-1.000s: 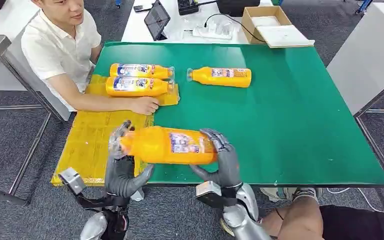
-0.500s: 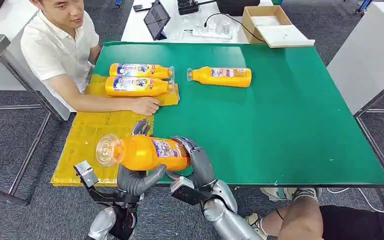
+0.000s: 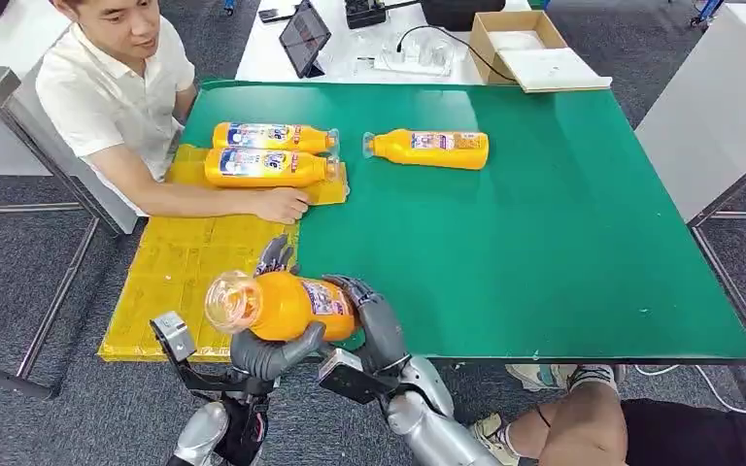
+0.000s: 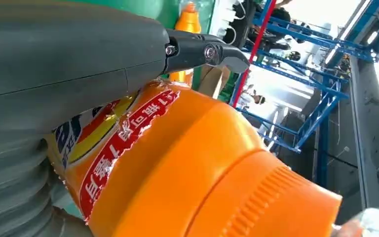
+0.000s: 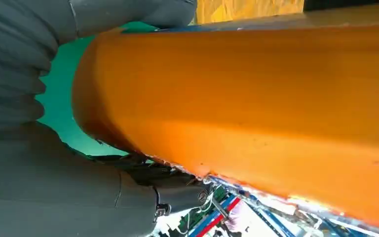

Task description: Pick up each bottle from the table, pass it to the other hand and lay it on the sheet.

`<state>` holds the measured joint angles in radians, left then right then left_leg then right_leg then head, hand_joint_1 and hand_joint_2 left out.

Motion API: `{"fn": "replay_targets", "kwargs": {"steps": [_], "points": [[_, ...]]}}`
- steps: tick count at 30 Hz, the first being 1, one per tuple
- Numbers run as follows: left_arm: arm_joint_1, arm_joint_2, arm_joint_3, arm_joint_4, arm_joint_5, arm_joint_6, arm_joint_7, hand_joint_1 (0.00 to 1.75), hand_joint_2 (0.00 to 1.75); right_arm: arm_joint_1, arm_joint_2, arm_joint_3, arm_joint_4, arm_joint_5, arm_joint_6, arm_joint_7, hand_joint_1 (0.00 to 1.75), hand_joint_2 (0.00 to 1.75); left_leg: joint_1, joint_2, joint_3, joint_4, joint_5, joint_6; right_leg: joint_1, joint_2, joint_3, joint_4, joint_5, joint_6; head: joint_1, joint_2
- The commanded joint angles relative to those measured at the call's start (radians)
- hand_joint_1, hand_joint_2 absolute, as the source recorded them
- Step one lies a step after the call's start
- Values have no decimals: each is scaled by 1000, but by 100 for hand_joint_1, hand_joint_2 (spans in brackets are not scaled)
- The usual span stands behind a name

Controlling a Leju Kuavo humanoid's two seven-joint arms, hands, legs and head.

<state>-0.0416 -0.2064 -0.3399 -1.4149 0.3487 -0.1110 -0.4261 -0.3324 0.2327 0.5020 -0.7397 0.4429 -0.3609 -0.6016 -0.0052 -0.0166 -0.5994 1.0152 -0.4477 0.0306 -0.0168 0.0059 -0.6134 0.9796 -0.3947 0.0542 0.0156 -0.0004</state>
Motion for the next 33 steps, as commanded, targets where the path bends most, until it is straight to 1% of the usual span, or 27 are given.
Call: {"fn": "replay_targets", "kwargs": {"steps": [1,2,3,7,8,10,12,14,15,16,18,19,20,21,22,23,24,26,29,30,31,33], "points": [[-113,12,-43,152,-98,95,19,175,175,-28,24,111,77,-1,1,-16,175,175,2,0,6,-1,-2,-3,2,-2,6,-1,-2,-3,0,0],[-116,12,-42,156,-98,95,19,175,175,-30,25,111,76,-2,2,-14,175,175,1,-1,3,0,-1,-2,1,-2,4,0,-1,-2,0,0],[-118,11,-41,160,-98,95,19,175,175,-32,26,112,75,-2,3,-11,175,175,1,0,5,0,-1,-3,2,-2,5,0,-2,-3,0,0],[-118,11,-41,160,-98,95,19,175,175,-32,26,112,75,-2,3,-11,175,175,1,0,2,-1,0,-1,1,-1,2,-1,0,-1,0,0],[-118,11,-42,160,-98,95,19,175,175,-32,24,112,75,-3,3,-11,175,175,1,1,5,-1,-1,-2,1,-1,5,-1,-1,-2,0,0],[-118,11,-42,160,-98,95,19,175,175,-32,24,112,75,-3,3,-11,175,175,1,0,3,-1,-1,-1,1,-1,3,0,-1,-2,0,0],[-118,11,-42,160,-98,95,19,175,175,-32,24,112,75,-3,3,-11,175,175,1,1,6,-1,-2,-2,1,-1,6,0,-2,-3,0,0],[-115,12,-39,159,-77,78,30,175,175,-41,29,118,77,-9,16,-10,175,175,0,1,2,-1,-1,-1,1,0,2,0,-1,-2,0,0],[-112,10,-33,156,-72,73,19,175,175,-44,35,116,75,-30,38,0,96,175,1,1,4,-1,-1,-2,1,0,4,0,-1,-2,0,0],[-112,12,-33,153,-71,70,17,175,175,-41,42,107,68,-49,42,4,0,175,1,1,5,-1,-2,-2,1,0,5,0,-2,-3,0,0],[-111,18,-27,135,-72,72,13,175,175,-31,54,92,55,-86,57,6,0,175,1,2,3,0,-1,-2,1,1,3,0,-1,-2,0,0],[-111,22,-20,130,-71,74,12,175,175,-26,58,88,46,-98,62,5,0,175,1,2,5,0,-2,-3,1,1,5,0,-2,-3,0,0],[-111,24,-9,128,-84,99,5,175,175,-23,61,89,38,-103,64,2,0,175,1,1,3,0,-1,-2,1,0,2,0,-1,-2,-1,0],[-118,28,0,132,-96,114,1,175,175,-18,59,97,22,-102,62,-5,0,175,2,3,4,0,-2,-3,2,0,4,0,-1,-3,0,0],[-132,32,6,150,-99,122,14,175,175,-14,59,98,8,-108,60,-11,0,0,1,1,3,0,-1,-2,1,-1,3,0,-2,-2,0,0],[-144,29,23,171,-97,136,20,175,175,-12,59,96,-1,-115,46,-14,0,0,1,1,5,0,-2,-3,2,-1,5,0,-2,-3,0,0],[-159,30,38,203,-89,140,29,175,175,-13,60,97,0,-112,19,-10,0,0,1,2,3,0,-1,-2,1,0,3,0,-1,-2,0,0],[-179,35,59,244,-85,142,28,175,175,-29,60,101,12,-115,5,0,0,0,1,1,5,-1,-1,-2,2,-1,4,0,-1,-3,0,0],[-176,45,86,232,-72,134,20,175,175,-42,55,96,42,-123,-12,0,0,0,1,2,3,-1,0,-2,1,1,3,0,0,-2,0,0],[-173,44,97,225,-62,137,27,175,175,-42,54,93,51,-123,-20,0,0,0,1,3,5,-1,-1,-2,1,1,4,-1,-1,-3,0,0],[-170,50,100,213,-113,199,24,175,175,-43,50,94,69,-111,-42,9,0,0,1,1,3,-1,0,-1,1,0,2,-1,0,-2,0,0],[-166,57,91,195,-276,365,-10,175,175,-37,50,89,89,-106,-48,10,0,0,1,1,4,-1,-1,-2,1,-1,4,-1,-1,-2,1,0]]}}
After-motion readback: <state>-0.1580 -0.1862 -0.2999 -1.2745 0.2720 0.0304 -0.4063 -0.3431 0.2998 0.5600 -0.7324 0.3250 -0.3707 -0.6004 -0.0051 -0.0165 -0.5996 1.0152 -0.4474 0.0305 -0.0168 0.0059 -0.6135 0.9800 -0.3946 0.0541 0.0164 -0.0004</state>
